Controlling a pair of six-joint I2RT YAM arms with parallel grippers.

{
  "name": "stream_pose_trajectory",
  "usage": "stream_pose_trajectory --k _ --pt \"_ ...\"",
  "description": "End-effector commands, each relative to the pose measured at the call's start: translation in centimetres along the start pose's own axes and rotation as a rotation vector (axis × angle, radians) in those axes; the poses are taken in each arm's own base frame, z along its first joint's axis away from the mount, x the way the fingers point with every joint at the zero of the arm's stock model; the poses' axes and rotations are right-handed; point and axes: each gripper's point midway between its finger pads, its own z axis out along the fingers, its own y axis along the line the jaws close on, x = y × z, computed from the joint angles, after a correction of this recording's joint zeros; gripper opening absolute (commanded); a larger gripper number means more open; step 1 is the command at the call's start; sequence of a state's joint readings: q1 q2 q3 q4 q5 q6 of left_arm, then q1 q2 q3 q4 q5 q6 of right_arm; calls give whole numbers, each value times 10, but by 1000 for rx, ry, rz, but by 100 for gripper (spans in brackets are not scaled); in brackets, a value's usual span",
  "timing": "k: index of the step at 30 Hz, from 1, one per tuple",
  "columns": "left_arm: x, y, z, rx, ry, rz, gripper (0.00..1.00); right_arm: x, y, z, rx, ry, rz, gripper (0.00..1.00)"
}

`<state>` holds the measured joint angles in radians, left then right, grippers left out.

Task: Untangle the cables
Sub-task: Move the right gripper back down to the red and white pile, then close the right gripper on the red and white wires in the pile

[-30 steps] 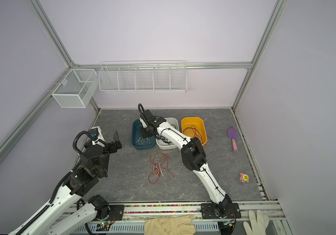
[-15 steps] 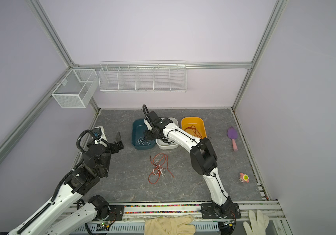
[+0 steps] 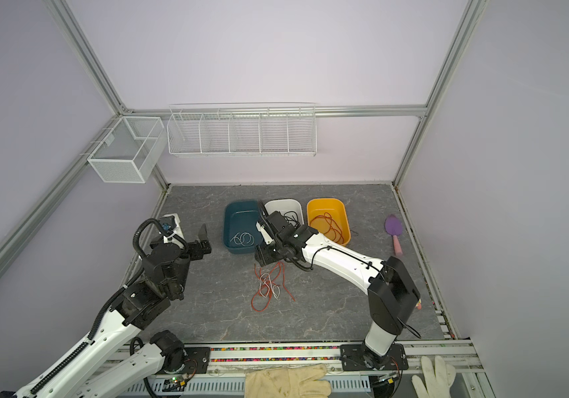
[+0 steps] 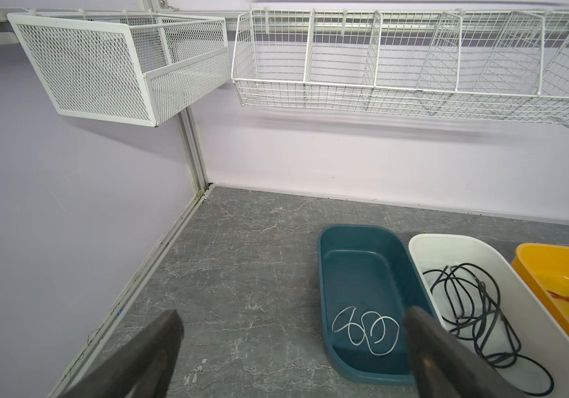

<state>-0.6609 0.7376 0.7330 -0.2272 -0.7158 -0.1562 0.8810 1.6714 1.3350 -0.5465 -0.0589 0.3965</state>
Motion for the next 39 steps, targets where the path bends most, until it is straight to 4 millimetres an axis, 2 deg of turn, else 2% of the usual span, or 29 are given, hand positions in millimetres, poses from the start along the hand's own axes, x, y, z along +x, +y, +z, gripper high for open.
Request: stream_pose_trajectory --k 1,5,10,17,30,39 --pt "-9 0 -2 8 -6 -20 100 13 -1 3 24 -11 17 65" --pt "-8 -1 -2 9 -5 -19 100 31 -7 13 44 15 33 65" --pt "-6 -3 0 19 3 -15 100 43 -6 24 39 44 40 62" --pt "-6 -3 0 19 5 -15 100 51 -6 36 37 69 44 52" --pt "-6 -3 0 19 5 -16 100 64 -15 52 70 92 65 48" --pt "-7 -3 0 19 4 -17 100 71 -18 61 73 109 78 39"
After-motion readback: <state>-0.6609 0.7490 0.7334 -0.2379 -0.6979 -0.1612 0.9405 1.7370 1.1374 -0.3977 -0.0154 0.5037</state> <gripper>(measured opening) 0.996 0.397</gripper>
